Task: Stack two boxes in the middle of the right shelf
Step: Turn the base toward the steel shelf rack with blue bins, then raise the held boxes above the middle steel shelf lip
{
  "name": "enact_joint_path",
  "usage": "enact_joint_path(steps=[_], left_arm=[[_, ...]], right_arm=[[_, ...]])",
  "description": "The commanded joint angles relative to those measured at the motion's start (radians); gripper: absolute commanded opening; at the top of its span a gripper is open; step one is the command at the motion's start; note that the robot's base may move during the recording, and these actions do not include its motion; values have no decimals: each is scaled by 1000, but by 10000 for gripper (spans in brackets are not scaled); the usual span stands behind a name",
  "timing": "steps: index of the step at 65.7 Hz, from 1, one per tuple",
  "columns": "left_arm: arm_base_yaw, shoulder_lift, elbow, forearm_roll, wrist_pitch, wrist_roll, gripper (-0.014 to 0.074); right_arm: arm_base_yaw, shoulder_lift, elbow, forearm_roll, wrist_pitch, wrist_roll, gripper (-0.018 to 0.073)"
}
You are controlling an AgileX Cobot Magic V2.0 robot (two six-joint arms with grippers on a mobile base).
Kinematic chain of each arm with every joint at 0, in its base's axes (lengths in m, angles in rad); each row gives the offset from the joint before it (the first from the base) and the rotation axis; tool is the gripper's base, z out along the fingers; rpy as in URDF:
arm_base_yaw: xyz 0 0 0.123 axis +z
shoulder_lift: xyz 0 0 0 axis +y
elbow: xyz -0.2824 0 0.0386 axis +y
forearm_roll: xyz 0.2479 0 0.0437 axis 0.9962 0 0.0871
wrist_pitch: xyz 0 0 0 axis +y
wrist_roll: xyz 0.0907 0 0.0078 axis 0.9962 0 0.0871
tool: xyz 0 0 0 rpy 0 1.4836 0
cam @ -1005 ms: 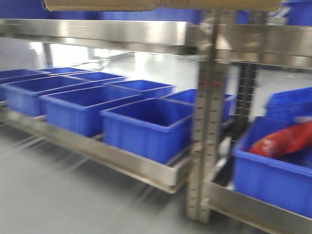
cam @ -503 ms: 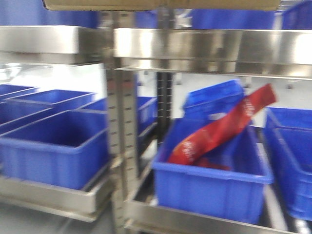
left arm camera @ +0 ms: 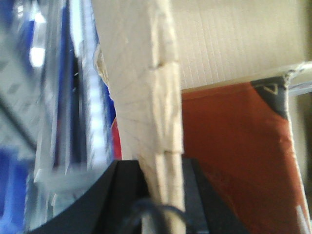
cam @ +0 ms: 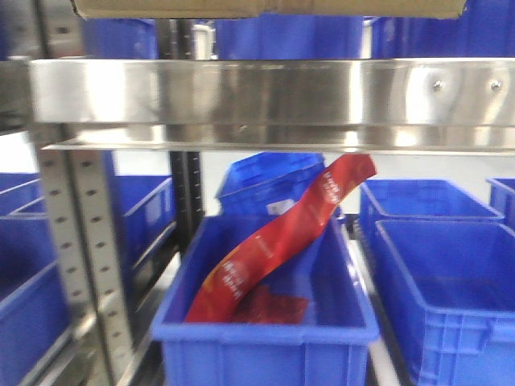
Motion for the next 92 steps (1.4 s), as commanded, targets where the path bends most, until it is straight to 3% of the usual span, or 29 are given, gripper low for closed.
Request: enact_joint_path(steps=[1, 92], left_arm=[[3, -13, -14, -22, -51, 7, -111], [3, -13, -14, -22, -51, 7, -111]], right_arm=[[-6, -5, -8, -10, -51, -16, -154], [-6, -5, -8, -10, -51, -16, -154]])
